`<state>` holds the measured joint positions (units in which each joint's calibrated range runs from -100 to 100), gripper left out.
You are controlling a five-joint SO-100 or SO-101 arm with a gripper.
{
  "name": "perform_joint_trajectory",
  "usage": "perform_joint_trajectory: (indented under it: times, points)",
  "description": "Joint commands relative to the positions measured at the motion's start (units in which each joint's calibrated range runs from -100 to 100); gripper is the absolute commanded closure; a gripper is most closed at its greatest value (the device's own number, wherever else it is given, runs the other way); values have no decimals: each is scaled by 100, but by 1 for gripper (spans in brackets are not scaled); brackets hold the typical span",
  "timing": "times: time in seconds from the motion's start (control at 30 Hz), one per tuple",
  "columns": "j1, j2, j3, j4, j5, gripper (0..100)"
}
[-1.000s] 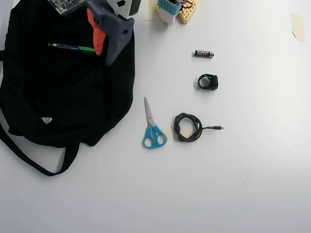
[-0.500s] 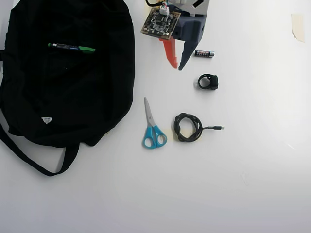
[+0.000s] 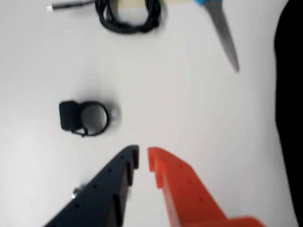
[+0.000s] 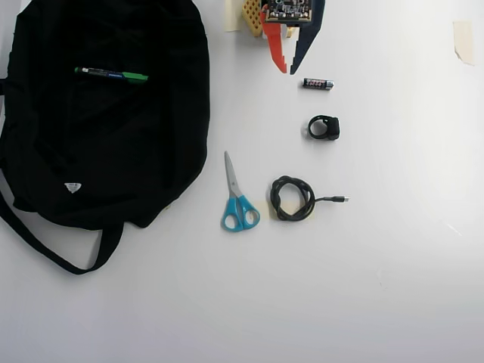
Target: Put the green marker into the black bag
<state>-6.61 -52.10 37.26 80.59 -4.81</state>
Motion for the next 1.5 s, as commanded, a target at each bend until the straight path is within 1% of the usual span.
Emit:
perform_joint_trajectory:
  times: [0.0,0.17,0.4,0.67,0.93,1.47]
  points:
    - [-27,-882,874,-126,25,98]
    - [-27,-2060,2159,-411,266,98]
    - [-34,-3438,4045,-1160,277,98]
    - [-251,-4658,5447,-1177,235,98]
    - [-251,-4724,6193,-1169,235,97]
    - [-296,-4724,6202,-910,235,98]
